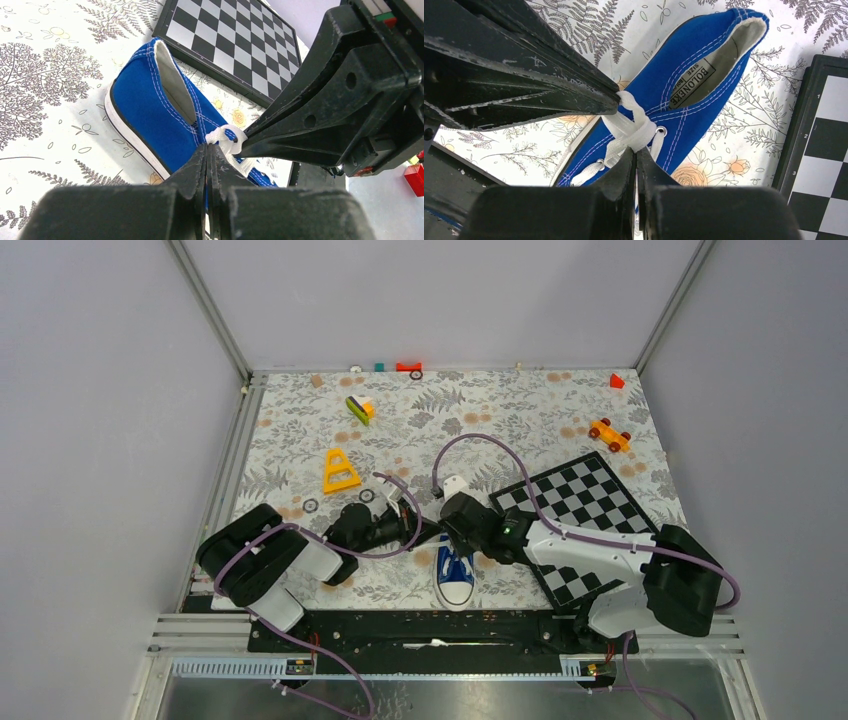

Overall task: Tie the shoes
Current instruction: Cross the shoelace with the shoelace.

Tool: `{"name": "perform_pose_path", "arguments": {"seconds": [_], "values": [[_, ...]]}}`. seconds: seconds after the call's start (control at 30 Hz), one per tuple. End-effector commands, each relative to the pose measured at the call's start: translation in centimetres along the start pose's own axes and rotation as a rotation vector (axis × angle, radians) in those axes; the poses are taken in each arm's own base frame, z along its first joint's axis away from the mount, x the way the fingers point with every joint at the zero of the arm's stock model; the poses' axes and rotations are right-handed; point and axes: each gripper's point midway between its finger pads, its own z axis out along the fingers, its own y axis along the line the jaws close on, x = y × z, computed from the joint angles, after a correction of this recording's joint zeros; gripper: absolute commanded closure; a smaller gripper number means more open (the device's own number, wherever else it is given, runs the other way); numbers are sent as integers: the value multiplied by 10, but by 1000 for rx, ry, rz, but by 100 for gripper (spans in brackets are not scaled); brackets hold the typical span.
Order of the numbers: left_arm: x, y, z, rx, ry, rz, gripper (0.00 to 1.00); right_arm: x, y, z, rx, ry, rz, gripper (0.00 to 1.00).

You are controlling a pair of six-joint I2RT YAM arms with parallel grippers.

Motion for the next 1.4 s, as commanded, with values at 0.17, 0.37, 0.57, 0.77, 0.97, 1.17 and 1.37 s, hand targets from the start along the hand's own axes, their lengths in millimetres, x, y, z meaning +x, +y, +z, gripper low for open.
{"name": "perform_pose_path", "arguments": {"seconds": [0.17,0.37,0.57,0.77,0.97,1.17,1.37], "values": [[-11,-6,-2,37,-43,21,100,-2,2,-10,-22,-23,26,74],[-12,-8,-2,41,-42,20,100,-2,6,-7,-37,-19,30,86],[-11,-8,-2,40,-39,24,100,-4,7,-8,-42,-25,36,67],[-12,-8,-1,42,-40,24,100,-4,6,-9,-39,-30,35,73],[-11,-7,-2,41,-38,24,100,-2,7,-7,-43,-20,36,100],[-11,-7,-2,41,-37,24,100,-3,4,-8,-30,-30,37,100],[-10,-7,-3,40,-36,19,100,-10,-7,-15,14,-92,55,100]]}}
